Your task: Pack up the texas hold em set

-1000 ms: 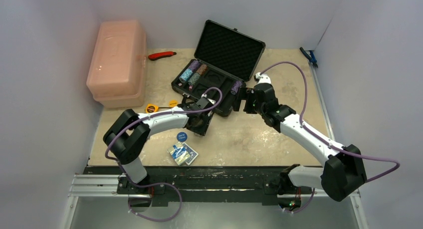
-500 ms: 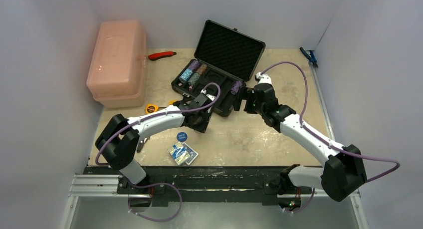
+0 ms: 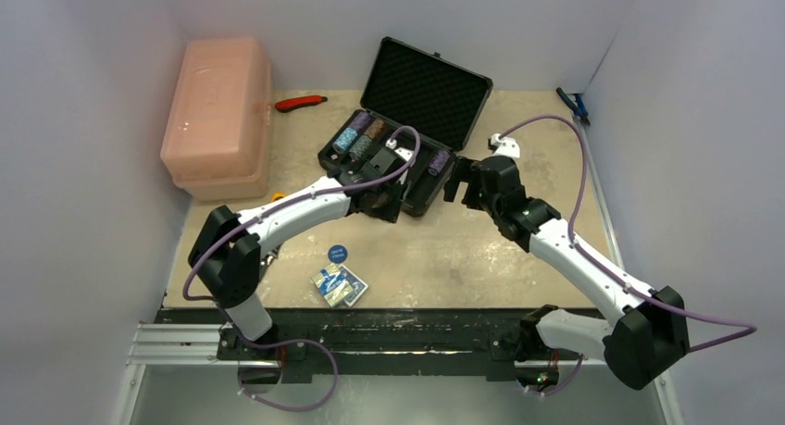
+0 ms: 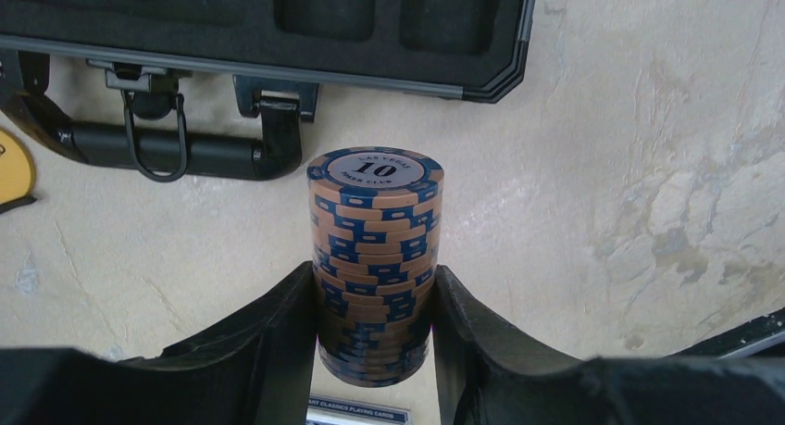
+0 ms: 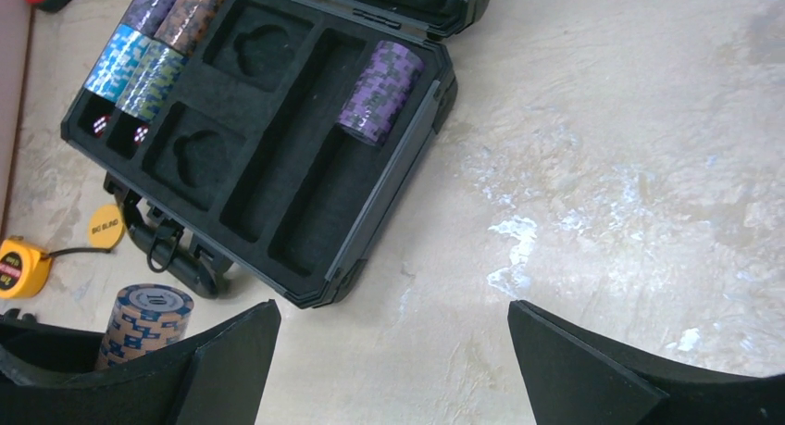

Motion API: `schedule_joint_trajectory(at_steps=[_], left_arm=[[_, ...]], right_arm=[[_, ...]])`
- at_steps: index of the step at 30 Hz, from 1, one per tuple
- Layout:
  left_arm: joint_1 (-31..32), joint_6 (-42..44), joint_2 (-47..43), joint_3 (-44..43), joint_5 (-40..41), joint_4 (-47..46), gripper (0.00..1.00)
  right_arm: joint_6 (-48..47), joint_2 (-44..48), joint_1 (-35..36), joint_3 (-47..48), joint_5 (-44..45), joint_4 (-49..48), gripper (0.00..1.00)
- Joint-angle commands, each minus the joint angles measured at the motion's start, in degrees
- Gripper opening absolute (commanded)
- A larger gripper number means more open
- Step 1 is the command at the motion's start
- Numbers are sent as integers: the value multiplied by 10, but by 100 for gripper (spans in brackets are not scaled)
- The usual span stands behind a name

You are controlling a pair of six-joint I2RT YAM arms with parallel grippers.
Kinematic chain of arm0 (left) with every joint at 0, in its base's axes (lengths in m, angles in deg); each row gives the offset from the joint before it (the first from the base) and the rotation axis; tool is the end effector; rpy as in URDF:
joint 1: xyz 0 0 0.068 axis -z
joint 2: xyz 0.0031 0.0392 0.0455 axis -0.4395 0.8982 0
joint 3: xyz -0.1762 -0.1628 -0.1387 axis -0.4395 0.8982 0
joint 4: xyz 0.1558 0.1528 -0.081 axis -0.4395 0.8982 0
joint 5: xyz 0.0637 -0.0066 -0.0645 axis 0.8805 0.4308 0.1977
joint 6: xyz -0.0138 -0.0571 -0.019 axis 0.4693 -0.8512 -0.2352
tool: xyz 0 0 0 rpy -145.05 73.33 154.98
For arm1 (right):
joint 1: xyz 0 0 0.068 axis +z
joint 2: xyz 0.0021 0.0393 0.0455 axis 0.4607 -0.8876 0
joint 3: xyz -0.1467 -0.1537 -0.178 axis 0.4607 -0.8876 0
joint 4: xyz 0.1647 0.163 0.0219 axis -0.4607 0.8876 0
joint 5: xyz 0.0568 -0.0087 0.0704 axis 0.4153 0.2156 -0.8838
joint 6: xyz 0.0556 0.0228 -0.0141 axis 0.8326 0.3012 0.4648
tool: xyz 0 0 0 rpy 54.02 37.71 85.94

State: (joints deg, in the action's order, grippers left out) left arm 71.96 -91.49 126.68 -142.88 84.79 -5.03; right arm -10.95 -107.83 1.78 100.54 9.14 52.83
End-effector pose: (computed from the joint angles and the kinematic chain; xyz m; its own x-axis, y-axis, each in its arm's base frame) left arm 0.2363 -0.2337 0.2596 -0.7945 0.2655 -0.5461 0.3728 0.9232 -0.0935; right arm 0.2112 0.1036 0.2897 -0.5368 0.2812 -0.7954 0.0175 0.9463 0.3227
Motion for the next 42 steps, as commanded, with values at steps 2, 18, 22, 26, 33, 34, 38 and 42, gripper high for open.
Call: schedule_joint_trajectory(at_steps=[2, 18, 22, 26, 33, 34, 38, 42], left_arm=[[4, 20, 34, -72, 9, -5, 0], [3, 45, 144, -203, 13, 19, 0], [3, 47, 166, -230, 9, 12, 0], [3, 48, 186, -247, 7, -1, 0], [3, 52, 211, -279, 9, -18, 0], [3, 52, 215, -283, 11, -21, 0], [2, 56, 231, -299, 18, -23, 0], [2, 62, 247, -317, 16, -20, 0]], right_arm=[[3, 22, 0, 18, 47, 12, 99], [6, 28, 0, 12, 76, 15, 99], [10, 29, 0, 12, 83, 17, 99], [13, 33, 1, 13, 91, 25, 99], [15, 37, 4, 12, 99, 28, 99], [15, 37, 5, 12, 99, 28, 99], [14, 39, 6, 10, 101, 27, 99], [12, 39, 9, 8, 97, 23, 99]])
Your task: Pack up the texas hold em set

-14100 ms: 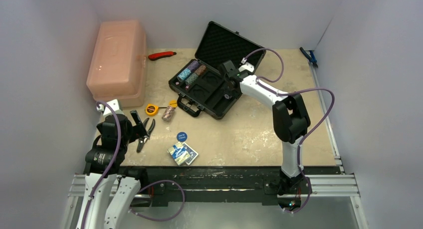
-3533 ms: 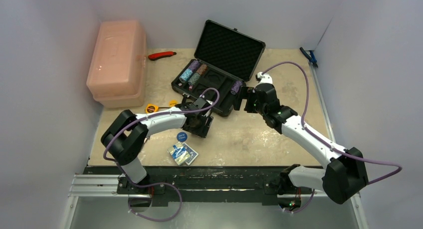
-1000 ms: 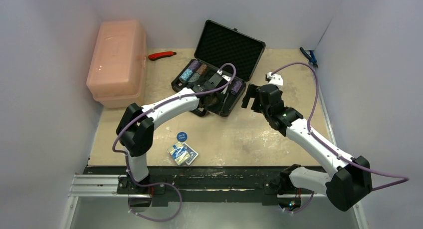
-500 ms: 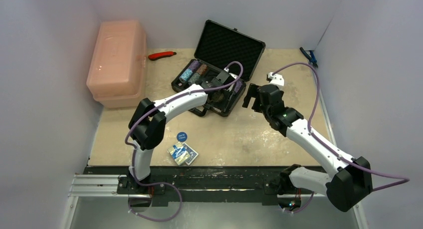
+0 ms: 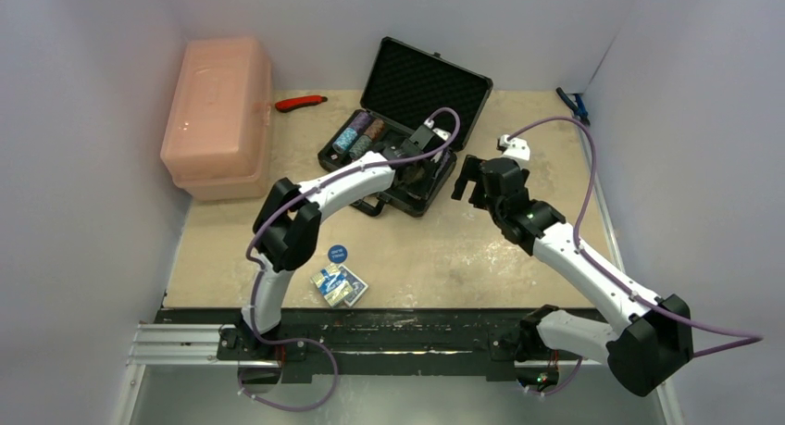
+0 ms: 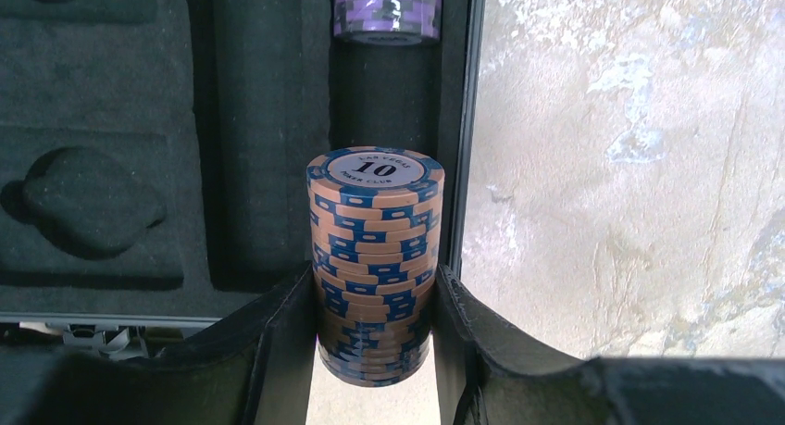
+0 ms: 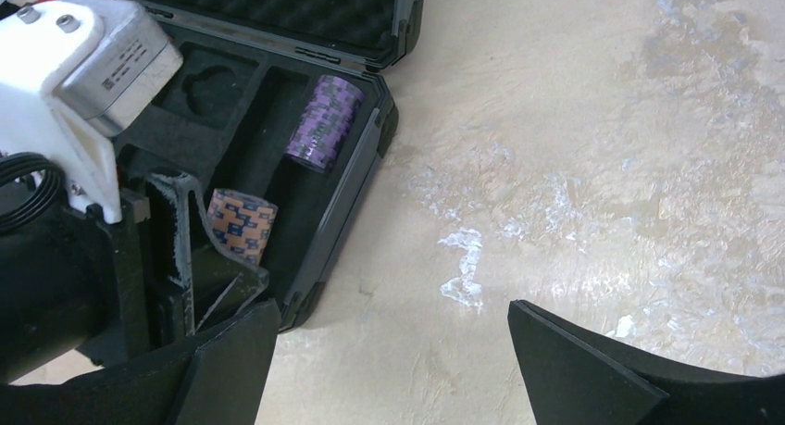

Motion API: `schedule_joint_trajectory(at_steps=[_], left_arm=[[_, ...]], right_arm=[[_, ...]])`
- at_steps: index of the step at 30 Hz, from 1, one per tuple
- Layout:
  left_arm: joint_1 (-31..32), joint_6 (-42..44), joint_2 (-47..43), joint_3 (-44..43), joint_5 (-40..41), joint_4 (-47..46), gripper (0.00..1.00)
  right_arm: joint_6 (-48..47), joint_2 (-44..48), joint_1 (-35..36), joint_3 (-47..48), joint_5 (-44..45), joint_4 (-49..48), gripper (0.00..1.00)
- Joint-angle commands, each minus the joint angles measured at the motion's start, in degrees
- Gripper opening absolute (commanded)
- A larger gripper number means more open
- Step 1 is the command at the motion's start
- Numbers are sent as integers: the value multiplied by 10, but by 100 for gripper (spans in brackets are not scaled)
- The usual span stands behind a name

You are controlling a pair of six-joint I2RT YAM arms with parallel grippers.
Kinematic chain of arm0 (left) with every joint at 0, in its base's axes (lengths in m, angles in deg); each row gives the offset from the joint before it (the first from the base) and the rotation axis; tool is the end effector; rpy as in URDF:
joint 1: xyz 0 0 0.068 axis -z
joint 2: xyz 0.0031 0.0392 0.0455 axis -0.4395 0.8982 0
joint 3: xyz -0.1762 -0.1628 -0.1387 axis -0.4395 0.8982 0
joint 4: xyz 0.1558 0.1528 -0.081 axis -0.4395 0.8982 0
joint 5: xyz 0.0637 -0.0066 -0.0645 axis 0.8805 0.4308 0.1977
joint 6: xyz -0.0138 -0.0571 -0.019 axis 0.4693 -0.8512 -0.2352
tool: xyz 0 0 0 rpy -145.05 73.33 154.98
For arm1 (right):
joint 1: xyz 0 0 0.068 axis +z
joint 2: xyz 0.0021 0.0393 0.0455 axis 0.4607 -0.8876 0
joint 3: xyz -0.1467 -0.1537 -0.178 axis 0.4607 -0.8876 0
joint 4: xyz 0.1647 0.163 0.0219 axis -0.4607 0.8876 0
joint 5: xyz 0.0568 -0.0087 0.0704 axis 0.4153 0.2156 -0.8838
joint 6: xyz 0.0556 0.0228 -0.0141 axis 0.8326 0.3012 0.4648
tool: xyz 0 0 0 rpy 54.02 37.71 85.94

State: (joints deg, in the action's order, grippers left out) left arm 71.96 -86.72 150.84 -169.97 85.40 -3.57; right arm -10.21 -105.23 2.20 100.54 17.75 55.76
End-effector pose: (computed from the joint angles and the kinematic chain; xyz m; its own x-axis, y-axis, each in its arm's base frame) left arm 0.3134 -0.3126 0.2386 -0.7491 0.3301 -0.5744 0.4335 0.8999 -0.0482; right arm 0.2020 0.0928 0.2953 -0.4733 0.2947 -0.8301 0.1277 0.9554 0.2663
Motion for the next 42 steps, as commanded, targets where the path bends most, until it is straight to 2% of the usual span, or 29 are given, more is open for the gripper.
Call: schedule_joint_trajectory(at_steps=[1, 18, 20, 22, 23, 25, 28, 32, 38, 42], left_arm=[[2, 15, 9, -49, 9, -33, 0], [1, 4, 31, -41, 9, -36, 0], [1, 2, 31, -39, 7, -37, 7], [1, 2, 29, -34, 7, -42, 21], [1, 2, 26, -29, 7, -45, 31], [1, 1, 19, -17, 9, -55, 43], [1, 2, 12, -9, 19, -59, 53], [1, 4, 8, -6, 22, -60, 60], [1, 3, -4, 3, 23, -64, 62], [2, -2, -46, 32, 37, -86, 63]], right_arm=[[4, 13, 5, 7, 11, -7, 99], [2, 11, 9, 5, 8, -11, 99], [2, 10, 9, 5, 7, -12, 99], [2, 10, 9, 4, 6, -13, 99], [2, 10, 9, 4, 6, -12, 99], [2, 10, 9, 4, 5, -13, 99], [2, 10, 9, 3, 4, -13, 99], [2, 10, 9, 1, 2, -15, 99], [1, 9, 10, 0, 3, -16, 99], [1, 9, 10, 0, 4, -15, 99]])
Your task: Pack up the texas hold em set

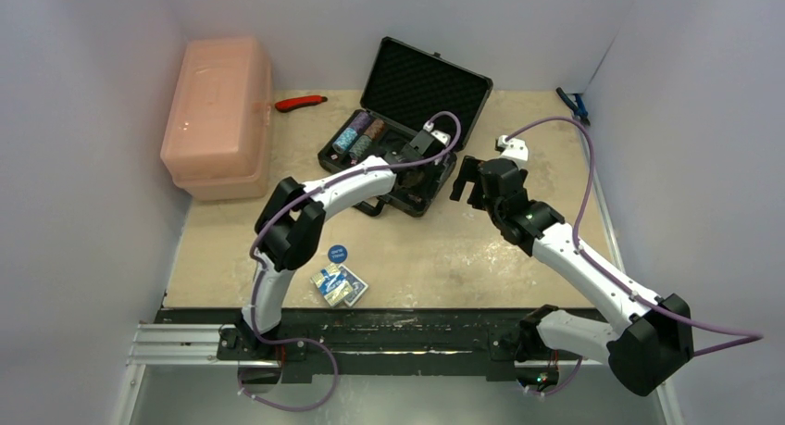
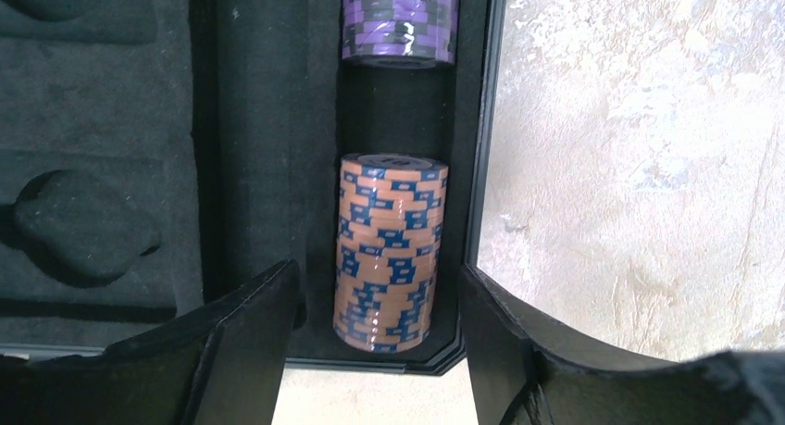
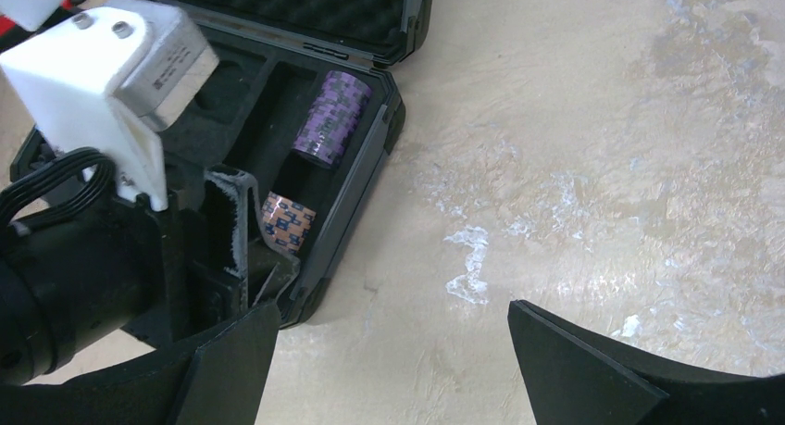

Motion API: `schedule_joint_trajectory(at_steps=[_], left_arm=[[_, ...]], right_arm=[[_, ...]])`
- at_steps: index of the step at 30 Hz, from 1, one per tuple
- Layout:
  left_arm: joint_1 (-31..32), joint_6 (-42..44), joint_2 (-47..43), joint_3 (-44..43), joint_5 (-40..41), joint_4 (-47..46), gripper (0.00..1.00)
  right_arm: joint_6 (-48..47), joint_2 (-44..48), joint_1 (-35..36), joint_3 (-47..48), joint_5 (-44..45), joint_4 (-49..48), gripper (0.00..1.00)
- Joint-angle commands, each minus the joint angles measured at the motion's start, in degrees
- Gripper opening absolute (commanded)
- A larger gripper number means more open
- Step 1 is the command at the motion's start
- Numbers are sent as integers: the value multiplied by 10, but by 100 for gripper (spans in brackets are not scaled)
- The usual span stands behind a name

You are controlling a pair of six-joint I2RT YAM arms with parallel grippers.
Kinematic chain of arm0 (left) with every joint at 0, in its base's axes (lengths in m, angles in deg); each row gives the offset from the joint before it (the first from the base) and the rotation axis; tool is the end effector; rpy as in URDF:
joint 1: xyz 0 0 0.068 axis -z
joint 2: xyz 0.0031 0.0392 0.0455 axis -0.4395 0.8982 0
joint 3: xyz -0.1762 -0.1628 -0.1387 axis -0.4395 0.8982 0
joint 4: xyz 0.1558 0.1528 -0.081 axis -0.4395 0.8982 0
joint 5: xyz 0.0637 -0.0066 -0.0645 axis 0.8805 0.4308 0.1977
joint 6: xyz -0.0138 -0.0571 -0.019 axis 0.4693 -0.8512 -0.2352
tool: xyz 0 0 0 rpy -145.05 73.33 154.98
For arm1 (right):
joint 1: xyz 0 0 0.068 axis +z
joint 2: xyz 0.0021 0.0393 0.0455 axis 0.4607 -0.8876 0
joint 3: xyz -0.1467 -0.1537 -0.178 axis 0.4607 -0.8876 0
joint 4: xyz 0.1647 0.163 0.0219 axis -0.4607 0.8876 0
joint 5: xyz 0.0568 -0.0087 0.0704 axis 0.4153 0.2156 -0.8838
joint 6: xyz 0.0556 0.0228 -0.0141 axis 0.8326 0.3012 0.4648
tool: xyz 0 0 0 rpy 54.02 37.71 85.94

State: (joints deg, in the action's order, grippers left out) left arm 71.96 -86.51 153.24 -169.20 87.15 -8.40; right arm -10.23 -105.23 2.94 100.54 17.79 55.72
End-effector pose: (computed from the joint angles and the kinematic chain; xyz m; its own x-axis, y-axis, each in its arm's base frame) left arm 0.3225 -0.3199 0.2228 -0.7307 0.3185 -0.6039 0.4220 0.9060 -0.0327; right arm 0.2009 0.0954 0.2954 -0.4763 0.2885 -0.8306 0.1156 0.9570 0.2661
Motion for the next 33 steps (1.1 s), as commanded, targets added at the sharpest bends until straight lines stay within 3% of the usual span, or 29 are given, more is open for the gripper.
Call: schedule_joint_trajectory(at_steps=[1, 14, 25, 28, 33], left_arm=[[1, -3, -81, 37, 23, -47, 64], [-1, -2, -227, 145, 123, -58, 92], [-11, 6, -400, 282, 158, -57, 96], [-32, 12, -444, 309, 137, -39, 98], [-61, 77, -554, 380, 32, -53, 100]], right_arm=[[2, 9, 3, 1, 2, -14, 99], [-11, 25, 3, 2, -19, -23, 99], [-43, 30, 2, -2, -114, -55, 99], [-49, 28, 2, -3, -154, -71, 99], [-44, 21, 4, 6, -187, -81, 99]])
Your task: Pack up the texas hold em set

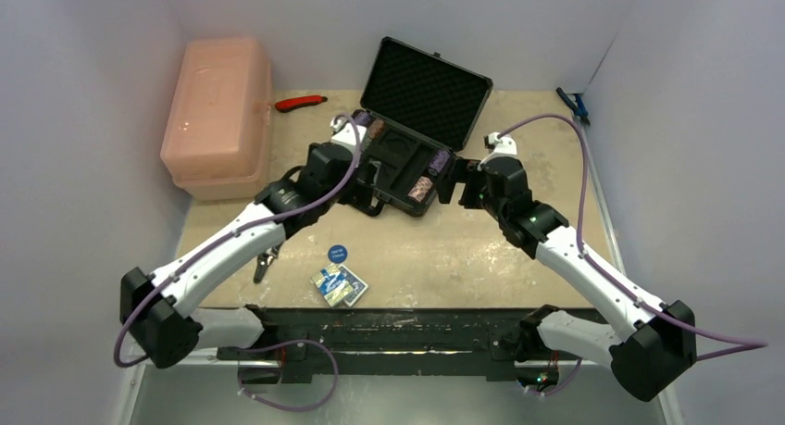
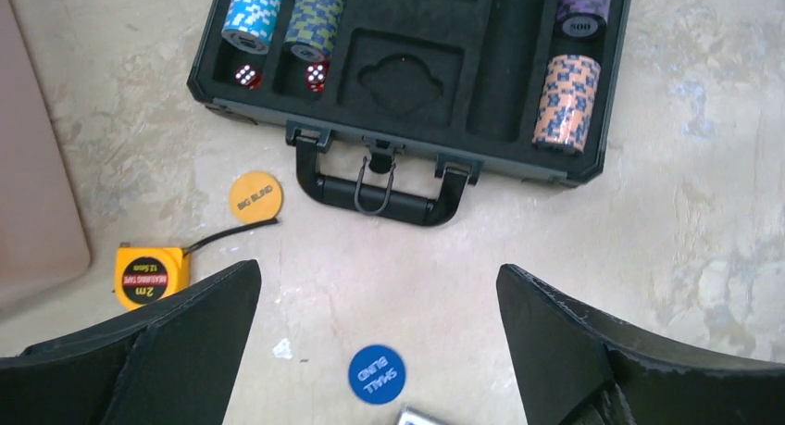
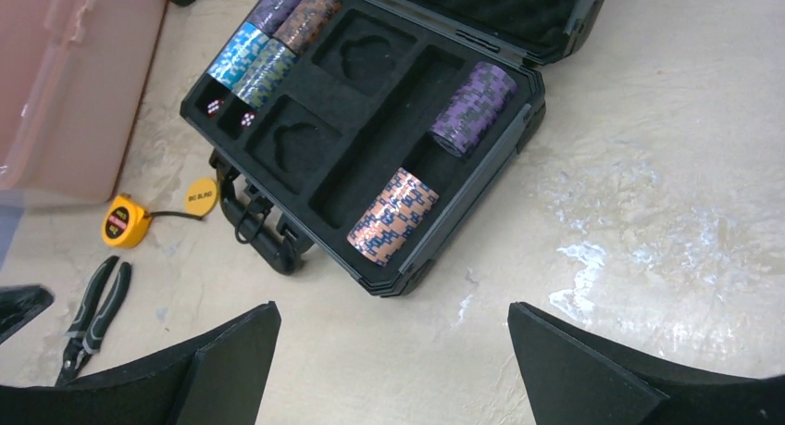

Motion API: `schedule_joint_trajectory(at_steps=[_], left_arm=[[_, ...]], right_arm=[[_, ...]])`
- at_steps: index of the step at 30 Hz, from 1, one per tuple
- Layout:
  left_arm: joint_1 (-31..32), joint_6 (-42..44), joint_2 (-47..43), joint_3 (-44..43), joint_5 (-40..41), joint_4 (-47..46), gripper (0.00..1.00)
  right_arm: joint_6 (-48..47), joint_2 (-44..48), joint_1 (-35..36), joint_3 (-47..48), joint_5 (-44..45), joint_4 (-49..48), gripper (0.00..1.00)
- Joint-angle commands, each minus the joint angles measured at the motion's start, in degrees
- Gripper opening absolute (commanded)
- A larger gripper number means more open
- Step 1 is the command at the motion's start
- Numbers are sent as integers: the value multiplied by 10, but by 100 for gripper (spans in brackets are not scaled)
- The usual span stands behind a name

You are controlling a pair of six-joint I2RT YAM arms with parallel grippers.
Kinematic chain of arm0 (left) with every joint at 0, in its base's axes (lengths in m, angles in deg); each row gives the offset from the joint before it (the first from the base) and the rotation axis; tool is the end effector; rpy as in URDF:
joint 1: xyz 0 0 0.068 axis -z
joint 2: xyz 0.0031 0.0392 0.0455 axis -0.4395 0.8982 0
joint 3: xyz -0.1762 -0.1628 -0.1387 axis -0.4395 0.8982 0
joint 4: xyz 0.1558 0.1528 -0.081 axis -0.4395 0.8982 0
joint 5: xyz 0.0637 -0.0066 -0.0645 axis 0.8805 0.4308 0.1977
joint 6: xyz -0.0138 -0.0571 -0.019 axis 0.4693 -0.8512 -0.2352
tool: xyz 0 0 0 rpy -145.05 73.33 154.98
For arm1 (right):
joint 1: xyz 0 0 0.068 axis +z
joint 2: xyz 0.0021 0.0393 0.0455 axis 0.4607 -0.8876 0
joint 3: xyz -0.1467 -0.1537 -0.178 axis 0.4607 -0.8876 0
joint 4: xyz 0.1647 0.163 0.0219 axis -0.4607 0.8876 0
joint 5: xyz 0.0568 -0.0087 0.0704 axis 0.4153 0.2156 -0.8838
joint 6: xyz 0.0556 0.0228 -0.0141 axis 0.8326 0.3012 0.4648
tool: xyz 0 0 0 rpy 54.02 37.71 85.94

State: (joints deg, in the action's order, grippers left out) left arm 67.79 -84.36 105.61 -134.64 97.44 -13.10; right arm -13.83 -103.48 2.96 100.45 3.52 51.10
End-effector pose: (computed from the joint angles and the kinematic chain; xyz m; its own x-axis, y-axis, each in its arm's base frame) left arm 0.2076 -0.1624 0.3321 -0.5363 0.1378 -0.8327 0.2655 0.9641 -0.0115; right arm 0.1968 0.1059 0.3077 -0.5083 0.2542 -0.8228 -0.1313 0.9214 0.3658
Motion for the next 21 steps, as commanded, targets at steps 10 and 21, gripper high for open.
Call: schedule_joint_trajectory(at_steps=[10, 21], left_arm=[[-26, 92, -171, 65, 83, 92, 100], [-26, 105, -219, 112, 144, 54, 100]], right_arm=[[21, -35, 41, 25, -54, -59, 99], [55, -115, 114, 61, -17, -66, 99]])
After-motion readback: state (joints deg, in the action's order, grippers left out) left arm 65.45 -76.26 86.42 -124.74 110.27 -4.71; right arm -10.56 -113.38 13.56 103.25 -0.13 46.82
